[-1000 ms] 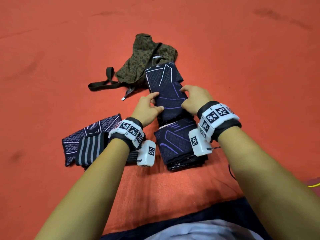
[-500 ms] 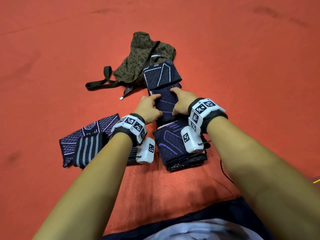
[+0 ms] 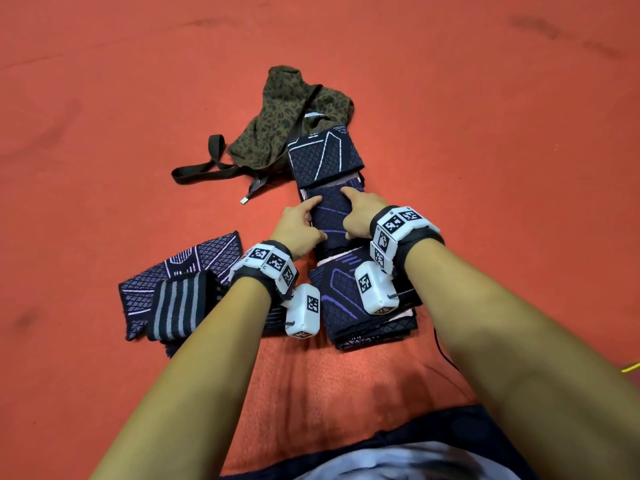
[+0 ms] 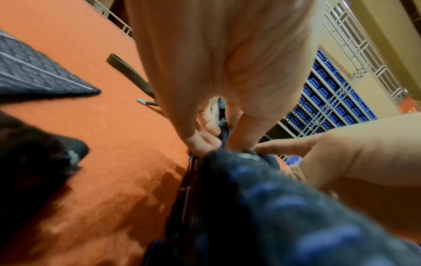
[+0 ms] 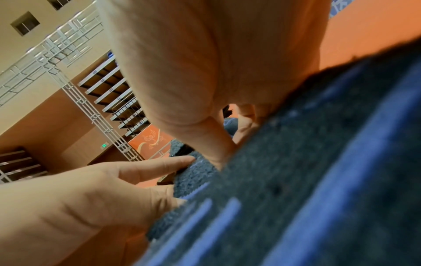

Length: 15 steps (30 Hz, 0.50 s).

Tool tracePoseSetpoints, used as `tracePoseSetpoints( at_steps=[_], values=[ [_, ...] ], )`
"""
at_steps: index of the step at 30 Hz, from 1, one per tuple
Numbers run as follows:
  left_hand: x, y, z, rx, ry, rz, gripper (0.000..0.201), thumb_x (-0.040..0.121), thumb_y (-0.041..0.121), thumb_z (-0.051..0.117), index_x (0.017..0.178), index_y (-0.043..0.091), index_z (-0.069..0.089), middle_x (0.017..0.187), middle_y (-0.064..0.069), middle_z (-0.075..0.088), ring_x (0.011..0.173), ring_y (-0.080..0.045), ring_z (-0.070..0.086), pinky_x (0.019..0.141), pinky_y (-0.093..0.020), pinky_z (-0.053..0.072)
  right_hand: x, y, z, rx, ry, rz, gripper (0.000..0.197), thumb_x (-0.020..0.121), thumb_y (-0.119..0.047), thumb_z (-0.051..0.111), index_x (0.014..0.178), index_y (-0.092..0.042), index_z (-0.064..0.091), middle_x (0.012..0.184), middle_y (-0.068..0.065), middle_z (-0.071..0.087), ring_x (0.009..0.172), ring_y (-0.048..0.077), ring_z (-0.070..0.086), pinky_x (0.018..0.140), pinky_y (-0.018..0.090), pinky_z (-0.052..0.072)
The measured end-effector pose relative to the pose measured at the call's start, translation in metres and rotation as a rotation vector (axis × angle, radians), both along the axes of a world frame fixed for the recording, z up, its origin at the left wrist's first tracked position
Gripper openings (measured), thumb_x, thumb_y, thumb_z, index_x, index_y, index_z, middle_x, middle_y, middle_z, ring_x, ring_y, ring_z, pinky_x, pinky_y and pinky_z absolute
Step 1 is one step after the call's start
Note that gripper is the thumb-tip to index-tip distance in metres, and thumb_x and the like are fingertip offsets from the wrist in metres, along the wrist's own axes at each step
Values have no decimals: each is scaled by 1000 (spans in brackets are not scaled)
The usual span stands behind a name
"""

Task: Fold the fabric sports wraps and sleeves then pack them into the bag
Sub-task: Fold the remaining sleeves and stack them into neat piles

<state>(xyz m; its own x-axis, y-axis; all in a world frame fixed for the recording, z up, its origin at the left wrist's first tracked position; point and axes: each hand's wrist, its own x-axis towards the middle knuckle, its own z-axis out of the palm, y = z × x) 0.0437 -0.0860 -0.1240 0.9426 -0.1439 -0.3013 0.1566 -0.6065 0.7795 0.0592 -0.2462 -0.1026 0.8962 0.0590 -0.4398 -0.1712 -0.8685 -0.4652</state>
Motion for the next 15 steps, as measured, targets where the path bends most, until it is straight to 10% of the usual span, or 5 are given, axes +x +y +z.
tracePoseSetpoints(
  at_steps=[8,15],
  values=[
    [-12,3,15,128,-86,-55,78,80,11,74,150,22,42,122,-14,62,101,-28,65,100,-34,49,-12,13,28,-113,7,46,69,86,-23,63,149,-21,35,138,17,54,117,38,57,94,39,50],
    [-21,43,39,108,-8,-16,51,87,3,64,136,12,55,92,-10,60,68,-25,58,82,-48,59,-21,66,61,-246,-120,154,32,94,-19,61,122,-2,60,123,17,64,108,31,62,74,30,42]
  ],
)
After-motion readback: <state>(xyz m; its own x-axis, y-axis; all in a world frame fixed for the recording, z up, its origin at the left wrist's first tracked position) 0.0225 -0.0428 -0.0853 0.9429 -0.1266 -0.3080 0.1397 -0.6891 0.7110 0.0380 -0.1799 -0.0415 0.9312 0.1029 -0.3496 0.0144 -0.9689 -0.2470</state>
